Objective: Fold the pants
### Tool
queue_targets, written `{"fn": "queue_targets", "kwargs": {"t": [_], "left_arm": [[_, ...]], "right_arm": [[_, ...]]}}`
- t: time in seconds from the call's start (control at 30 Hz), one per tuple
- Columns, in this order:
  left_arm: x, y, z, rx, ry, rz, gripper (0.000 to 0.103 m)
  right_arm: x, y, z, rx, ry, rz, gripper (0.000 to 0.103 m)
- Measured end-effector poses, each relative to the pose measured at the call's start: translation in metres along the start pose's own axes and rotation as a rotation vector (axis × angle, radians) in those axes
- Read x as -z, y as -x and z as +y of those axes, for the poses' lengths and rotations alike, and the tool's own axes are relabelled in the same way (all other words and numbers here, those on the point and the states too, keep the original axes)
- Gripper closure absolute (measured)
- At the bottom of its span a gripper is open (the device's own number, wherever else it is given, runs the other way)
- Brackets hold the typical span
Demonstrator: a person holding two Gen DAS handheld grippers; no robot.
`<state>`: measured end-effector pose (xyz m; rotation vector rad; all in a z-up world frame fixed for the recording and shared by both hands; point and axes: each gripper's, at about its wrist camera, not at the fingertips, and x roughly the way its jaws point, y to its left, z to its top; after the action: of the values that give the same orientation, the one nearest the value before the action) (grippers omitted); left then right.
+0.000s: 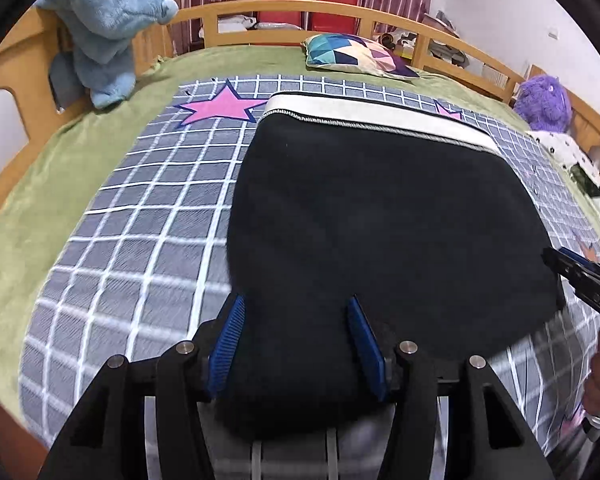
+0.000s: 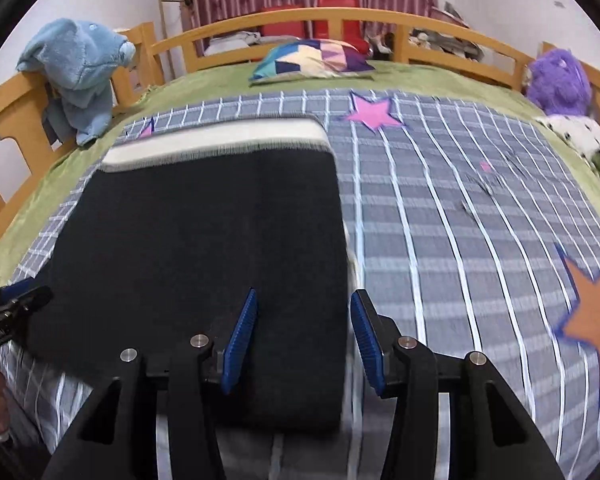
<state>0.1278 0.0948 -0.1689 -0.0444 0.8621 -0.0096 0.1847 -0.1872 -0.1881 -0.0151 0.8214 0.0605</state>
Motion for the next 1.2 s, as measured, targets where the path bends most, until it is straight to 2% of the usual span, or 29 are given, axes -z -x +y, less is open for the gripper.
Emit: {"fn": "queue_targets", "kwargs": {"t": [0.07, 0.13, 0.23, 0.33, 0.4, 0.57, 0.63, 0.7, 0.8, 0.9, 1.03, 1.2], "left_arm": [[0.007, 0.016, -0.003, 0.004, -0.011, 0.007, 0.051], [0.013, 0.035, -0.002, 0.061, 0.019, 0.017, 0.051], [0.016, 0.067, -0.009, 0.060, 0.020, -0.009, 0.051], [0.021, 0.100, -0.019, 0.046, 0.009, -0.049, 0.048], [0.024, 0.126, -0.025, 0.037, -0.003, -0.091, 0.042], [0.029, 0.170, -0.033, 0.012, -0.012, -0.142, 0.034], [0.031, 0.182, -0.034, 0.011, -0.014, -0.149, 0.029], [0.033, 0.195, -0.033, 0.019, -0.006, -0.166, 0.028], [0.036, 0.208, -0.032, 0.015, 0.006, -0.183, 0.026], [0.037, 0.215, -0.032, -0.002, 0.000, -0.190, 0.023], [0.040, 0.219, -0.032, -0.010, 0.003, -0.189, 0.022], [0.042, 0.221, -0.030, -0.007, 0.007, -0.189, 0.022]], "right_arm": [[0.016, 0.015, 0.000, 0.001, 0.004, 0.026, 0.056], [0.029, 0.035, 0.002, 0.008, 0.006, 0.043, 0.058], [0.038, 0.078, 0.005, 0.016, -0.015, -0.012, 0.058], [0.037, 0.117, 0.009, 0.000, -0.037, -0.058, 0.048], [0.035, 0.140, 0.013, 0.010, -0.037, -0.086, 0.037], [0.031, 0.197, 0.020, 0.033, -0.030, -0.146, 0.025], [0.032, 0.211, 0.023, 0.032, -0.027, -0.148, 0.024], [0.034, 0.222, 0.025, 0.029, -0.024, -0.154, 0.023], [0.039, 0.237, 0.026, 0.036, -0.028, -0.177, 0.009], [0.044, 0.247, 0.032, 0.071, -0.004, -0.201, 0.005], [0.048, 0.256, 0.039, 0.105, 0.016, -0.199, 0.005], [0.051, 0.261, 0.040, 0.105, 0.009, -0.197, 0.005]]}}
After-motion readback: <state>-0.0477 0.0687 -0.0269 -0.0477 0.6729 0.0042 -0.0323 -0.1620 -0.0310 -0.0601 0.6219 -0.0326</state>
